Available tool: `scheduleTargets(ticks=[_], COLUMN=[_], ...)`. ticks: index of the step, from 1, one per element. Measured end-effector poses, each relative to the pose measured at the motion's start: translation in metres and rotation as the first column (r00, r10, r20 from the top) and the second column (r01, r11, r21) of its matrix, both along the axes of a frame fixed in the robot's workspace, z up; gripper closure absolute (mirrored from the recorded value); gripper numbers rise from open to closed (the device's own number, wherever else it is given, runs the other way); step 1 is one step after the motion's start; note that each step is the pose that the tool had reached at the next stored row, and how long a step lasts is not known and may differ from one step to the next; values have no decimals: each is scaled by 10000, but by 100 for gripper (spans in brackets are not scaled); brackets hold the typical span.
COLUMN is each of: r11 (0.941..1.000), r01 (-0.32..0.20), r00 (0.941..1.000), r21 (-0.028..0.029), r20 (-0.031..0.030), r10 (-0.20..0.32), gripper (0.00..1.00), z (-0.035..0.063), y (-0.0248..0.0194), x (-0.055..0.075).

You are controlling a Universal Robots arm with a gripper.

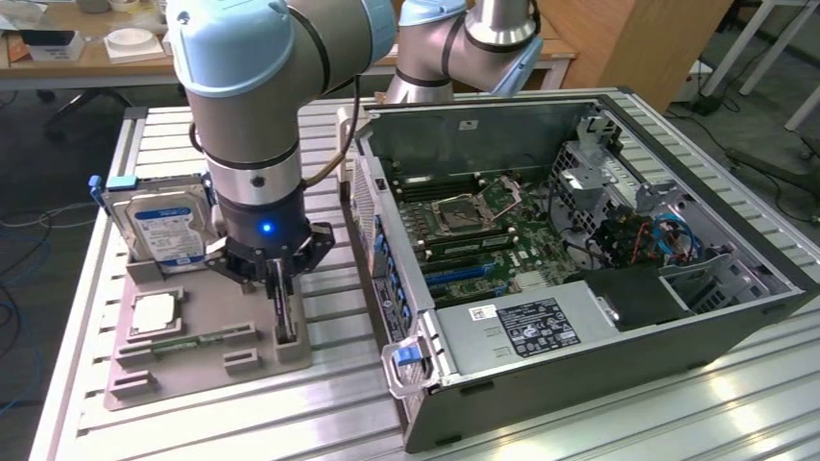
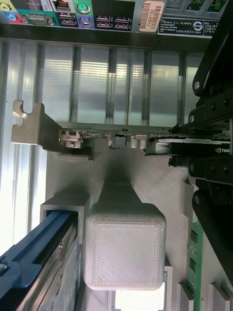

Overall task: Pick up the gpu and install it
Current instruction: 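Pick up the gpu and move the gpu toward the slot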

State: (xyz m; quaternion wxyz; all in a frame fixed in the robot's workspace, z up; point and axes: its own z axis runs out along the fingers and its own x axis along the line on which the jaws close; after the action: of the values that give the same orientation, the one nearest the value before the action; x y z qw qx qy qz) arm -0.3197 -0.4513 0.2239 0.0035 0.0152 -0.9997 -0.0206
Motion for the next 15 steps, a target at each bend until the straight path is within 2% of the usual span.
scheduleTargets(ticks=[2,15], r11=[10000,10000], r01=[-1,-1], r00=[10000,10000], r21=[0,0], r20=[-1,0], r10=[1,1], gripper=[73,73], z=[0,0], y=[0,0], x=[0,0])
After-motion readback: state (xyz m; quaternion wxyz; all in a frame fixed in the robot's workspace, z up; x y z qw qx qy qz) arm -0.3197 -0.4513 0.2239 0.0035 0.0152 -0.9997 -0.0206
